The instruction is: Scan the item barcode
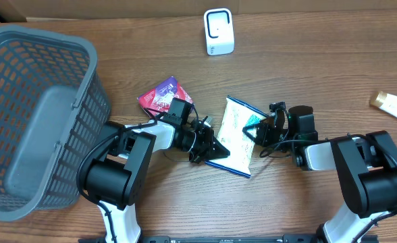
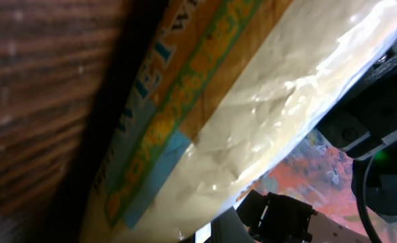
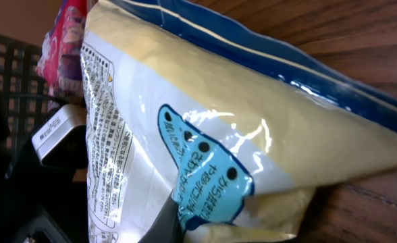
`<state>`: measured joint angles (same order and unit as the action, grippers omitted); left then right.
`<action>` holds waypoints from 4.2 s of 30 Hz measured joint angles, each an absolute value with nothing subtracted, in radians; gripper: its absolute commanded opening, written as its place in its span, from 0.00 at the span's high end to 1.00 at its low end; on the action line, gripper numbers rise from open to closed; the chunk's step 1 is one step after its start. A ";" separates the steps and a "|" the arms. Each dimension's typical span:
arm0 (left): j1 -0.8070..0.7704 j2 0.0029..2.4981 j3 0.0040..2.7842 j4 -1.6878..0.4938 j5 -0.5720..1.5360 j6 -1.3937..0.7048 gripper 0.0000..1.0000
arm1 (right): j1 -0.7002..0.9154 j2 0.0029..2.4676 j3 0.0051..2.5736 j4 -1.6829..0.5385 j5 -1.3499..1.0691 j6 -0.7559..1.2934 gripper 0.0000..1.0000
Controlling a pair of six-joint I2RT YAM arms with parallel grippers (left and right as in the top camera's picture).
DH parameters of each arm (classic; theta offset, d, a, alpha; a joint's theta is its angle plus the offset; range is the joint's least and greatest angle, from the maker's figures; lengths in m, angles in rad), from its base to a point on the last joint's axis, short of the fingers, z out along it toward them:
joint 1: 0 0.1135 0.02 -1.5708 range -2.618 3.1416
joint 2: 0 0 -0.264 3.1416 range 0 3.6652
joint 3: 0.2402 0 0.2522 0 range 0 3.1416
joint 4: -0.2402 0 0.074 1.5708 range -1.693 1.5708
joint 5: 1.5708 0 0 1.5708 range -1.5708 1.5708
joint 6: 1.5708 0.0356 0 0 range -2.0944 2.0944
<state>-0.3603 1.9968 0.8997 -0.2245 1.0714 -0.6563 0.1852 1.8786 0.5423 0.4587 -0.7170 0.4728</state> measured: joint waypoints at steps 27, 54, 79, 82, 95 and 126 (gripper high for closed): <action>-0.360 1.721 0.930 -0.364 0.966 -0.596 0.96 | -0.006 1.611 0.501 0.204 -0.899 0.425 0.96; -0.358 1.267 0.957 -0.749 0.380 -0.528 0.76 | -0.006 1.314 0.858 0.457 -1.275 1.369 0.96; -0.358 1.267 0.957 -0.752 0.316 -0.521 0.00 | -0.005 1.314 0.875 0.372 -1.114 0.920 0.96; -0.358 1.267 0.957 -0.751 0.312 -0.521 0.00 | -0.004 1.316 0.877 0.234 -0.902 0.736 0.96; -0.358 1.267 1.401 -1.142 -0.031 -0.446 0.00 | 0.057 1.364 0.985 0.167 -0.289 0.207 0.96; -0.358 1.259 1.697 -1.306 -0.379 -0.385 0.00 | 0.464 2.178 1.622 0.572 0.240 -0.878 0.96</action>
